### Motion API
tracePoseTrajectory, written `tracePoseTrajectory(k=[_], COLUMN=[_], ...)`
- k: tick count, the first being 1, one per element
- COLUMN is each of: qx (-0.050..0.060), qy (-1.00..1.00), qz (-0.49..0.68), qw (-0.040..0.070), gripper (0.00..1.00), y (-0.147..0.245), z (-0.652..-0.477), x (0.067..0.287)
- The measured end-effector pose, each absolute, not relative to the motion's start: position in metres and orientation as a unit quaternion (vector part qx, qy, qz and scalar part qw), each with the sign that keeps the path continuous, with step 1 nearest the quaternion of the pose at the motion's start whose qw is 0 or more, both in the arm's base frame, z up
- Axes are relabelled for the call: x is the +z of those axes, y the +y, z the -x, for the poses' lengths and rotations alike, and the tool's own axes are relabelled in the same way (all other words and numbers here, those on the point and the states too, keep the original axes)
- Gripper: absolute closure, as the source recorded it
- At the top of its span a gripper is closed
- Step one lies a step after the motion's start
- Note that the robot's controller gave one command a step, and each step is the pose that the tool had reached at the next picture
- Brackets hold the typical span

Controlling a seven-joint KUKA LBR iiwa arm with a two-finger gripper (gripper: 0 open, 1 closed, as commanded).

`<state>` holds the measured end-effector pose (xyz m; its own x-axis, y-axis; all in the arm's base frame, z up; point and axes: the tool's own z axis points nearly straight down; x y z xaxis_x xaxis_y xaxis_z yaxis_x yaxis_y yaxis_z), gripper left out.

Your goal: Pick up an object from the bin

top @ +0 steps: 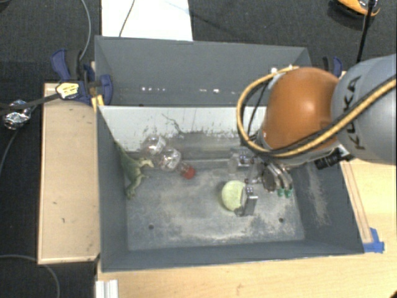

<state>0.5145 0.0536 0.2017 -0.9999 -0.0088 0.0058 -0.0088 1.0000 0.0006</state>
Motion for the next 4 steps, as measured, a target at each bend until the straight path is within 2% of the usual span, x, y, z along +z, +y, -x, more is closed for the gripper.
tracePoseTrajectory(k=[1, 2, 3, 4], qx=[0.000, -0.001, 0.000, 0.000], qy=[-1.000, -1.000, -0.996, -0.978], qz=[-0.004, -0.030, -0.089, -0.209], qw=[-0.001, -0.004, -0.005, -0.007], gripper=[0.00, 0.00, 0.00, 1.00], y=[0.053, 0.039, 0.015, 0.002], z=[-0.516, -0.530, -0.555, -0.561], x=[0.206, 0.176, 0.117, 0.097])
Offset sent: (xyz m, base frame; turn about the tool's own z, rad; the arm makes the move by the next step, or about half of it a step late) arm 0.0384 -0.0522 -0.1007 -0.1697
